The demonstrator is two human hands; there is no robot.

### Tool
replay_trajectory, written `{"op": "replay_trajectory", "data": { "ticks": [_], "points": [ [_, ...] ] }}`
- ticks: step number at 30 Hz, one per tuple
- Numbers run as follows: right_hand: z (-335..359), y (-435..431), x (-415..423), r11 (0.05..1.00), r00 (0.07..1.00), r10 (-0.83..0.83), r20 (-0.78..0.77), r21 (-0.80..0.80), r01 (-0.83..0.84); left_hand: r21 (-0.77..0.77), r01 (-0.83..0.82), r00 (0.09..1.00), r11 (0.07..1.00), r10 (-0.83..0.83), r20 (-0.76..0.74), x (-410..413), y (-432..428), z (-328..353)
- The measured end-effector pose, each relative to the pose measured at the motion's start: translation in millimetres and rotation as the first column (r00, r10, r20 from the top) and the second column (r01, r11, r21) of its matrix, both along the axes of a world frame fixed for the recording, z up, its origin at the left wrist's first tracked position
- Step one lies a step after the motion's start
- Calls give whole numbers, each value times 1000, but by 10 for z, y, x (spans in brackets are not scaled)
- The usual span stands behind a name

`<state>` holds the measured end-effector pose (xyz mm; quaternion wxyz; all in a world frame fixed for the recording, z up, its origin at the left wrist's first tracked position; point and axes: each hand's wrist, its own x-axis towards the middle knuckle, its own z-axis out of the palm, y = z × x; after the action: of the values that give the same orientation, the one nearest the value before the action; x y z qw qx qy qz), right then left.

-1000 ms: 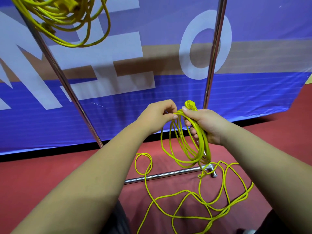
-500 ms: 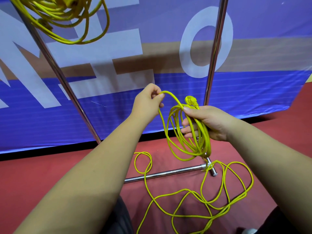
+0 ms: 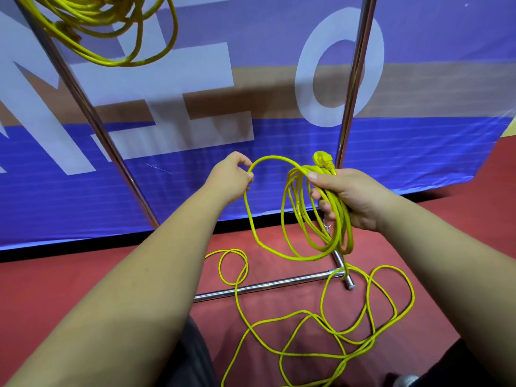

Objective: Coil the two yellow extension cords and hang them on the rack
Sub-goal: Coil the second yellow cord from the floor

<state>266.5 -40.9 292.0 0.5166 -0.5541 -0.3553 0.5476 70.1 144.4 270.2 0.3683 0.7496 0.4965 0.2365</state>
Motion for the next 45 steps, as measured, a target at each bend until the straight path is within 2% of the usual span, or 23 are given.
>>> {"op": "replay_trajectory", "data": {
  "ticks": [3, 6, 10, 13, 16, 18, 20, 22, 26, 30, 33, 37, 42, 45],
  "points": [
    [6, 24, 8, 1000, 996, -7, -90, 10, 8, -38, 110, 992, 993, -112, -61, 59, -62, -59],
    [15, 36, 2, 999, 994, -44, -100, 13, 45, -101, 182, 980, 978, -189, -64, 159, -139, -152],
    [24, 49, -15, 997, 991, -69, -114, 32, 73, -105, 229, 970, 968, -236, -58, 278, -203, -246],
    [16, 39, 20, 999, 988, -23, -154, 44, 30, -6, 276, 955, 961, -275, -108, 357, -255, -274],
    [73, 5, 44, 998, 975, 64, -215, 39, -57, 116, 162, 963, 980, -132, -235, 438, -283, -280],
    [110, -26, 52, 994, 961, 103, -258, 45, -95, 91, 110, 981, 990, -94, -171, 451, -252, -290],
    [129, -57, 55, 990, 949, 140, -284, 60, -128, 3, 241, 970, 971, -241, 16, 427, -217, -309],
    [135, -81, 60, 983, 935, 180, -306, 76, -165, -95, 368, 920, 925, -347, 181, 404, -215, -298],
    [153, -106, 104, 979, 929, 204, -309, 87, -187, -182, 381, 907, 906, -328, 266, 468, -262, -286],
    [163, -104, 112, 987, 968, 160, -192, 41, -155, -198, 305, 940, 932, -260, 223, 488, -329, -290],
    [168, -108, 80, 995, 990, 102, -96, 9, -101, -99, 260, 956, 961, -241, 168, 501, -348, -288],
    [158, -116, 93, 997, 996, 69, -51, -25, -71, -15, 238, 964, 971, -234, 123, 478, -309, -245],
    [177, -113, 139, 1000, 997, 1, -73, 13, 0, 251, 267, 963, 930, -250, -100, 473, -263, -217],
    [201, -77, 154, 997, 998, -69, -5, 32, 69, 180, 309, 945, 934, -280, -172, 491, -246, -231]
  ]
}}
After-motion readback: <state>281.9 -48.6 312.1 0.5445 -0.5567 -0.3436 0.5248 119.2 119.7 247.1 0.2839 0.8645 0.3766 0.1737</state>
